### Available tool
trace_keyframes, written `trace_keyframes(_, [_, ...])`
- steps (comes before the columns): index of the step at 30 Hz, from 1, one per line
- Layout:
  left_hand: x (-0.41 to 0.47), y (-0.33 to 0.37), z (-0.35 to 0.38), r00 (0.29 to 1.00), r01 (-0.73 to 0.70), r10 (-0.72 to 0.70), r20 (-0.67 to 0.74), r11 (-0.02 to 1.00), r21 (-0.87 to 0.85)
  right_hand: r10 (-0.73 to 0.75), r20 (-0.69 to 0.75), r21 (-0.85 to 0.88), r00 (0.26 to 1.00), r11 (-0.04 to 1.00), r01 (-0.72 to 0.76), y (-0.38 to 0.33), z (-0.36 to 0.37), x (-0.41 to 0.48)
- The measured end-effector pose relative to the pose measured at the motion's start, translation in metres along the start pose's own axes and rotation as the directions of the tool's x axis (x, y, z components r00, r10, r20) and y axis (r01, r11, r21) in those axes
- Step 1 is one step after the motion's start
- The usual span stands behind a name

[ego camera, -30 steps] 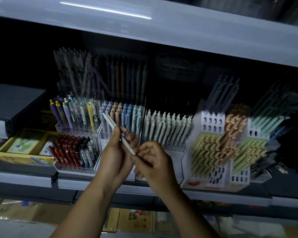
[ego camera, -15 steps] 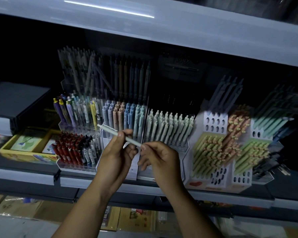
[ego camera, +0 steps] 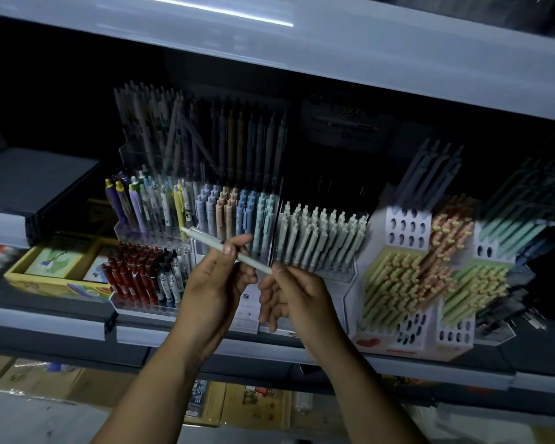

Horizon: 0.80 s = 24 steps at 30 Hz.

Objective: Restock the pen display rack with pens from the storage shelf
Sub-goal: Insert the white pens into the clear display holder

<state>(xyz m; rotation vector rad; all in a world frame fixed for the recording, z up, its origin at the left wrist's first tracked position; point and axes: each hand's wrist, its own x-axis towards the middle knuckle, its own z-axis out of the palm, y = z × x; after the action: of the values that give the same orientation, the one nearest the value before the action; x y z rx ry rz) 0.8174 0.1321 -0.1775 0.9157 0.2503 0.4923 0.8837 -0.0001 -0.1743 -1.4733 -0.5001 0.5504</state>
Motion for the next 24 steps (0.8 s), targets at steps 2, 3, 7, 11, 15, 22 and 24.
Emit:
trace_keyframes(2, [-0.002,0.002,0.002,1.0,0.0,0.0,-0.003,1.0,0.022,-0.015,0.013,-0.027,1.0,1.0,0.016,0.0,-0.002,0.0])
trace_keyframes(3, [-0.002,0.002,0.002,1.0,0.001,-0.001,-0.004,0.999,0.034,-0.031,0.023,-0.046,0.999,0.998,0.032,0.0,-0.003,0.0])
trace_keyframes(7, [-0.004,-0.001,0.003,1.0,0.012,-0.012,-0.013,0.999,0.036,-0.006,0.01,-0.071,1.0,0.997,0.006,0.001,-0.002,-0.001])
trace_keyframes(11, [-0.001,-0.002,0.007,0.995,0.021,-0.024,-0.094,0.999,-0.032,0.054,-0.002,-0.003,0.999,0.999,-0.054,-0.003,-0.002,-0.004])
trace_keyframes(15, [0.001,-0.005,0.011,0.994,-0.008,0.005,-0.113,1.0,-0.024,0.103,0.006,0.069,0.995,0.992,-0.103,-0.003,-0.003,-0.006])
trace_keyframes(22, [-0.003,-0.007,0.017,0.998,0.025,-0.028,-0.054,0.998,-0.063,0.155,0.0,0.169,0.988,0.974,-0.153,-0.006,-0.009,-0.009])
trace_keyframes(24, [-0.005,-0.009,0.02,0.995,0.008,-0.012,-0.094,0.999,-0.045,0.136,-0.024,0.157,0.99,0.979,-0.131,-0.003,-0.009,-0.009])
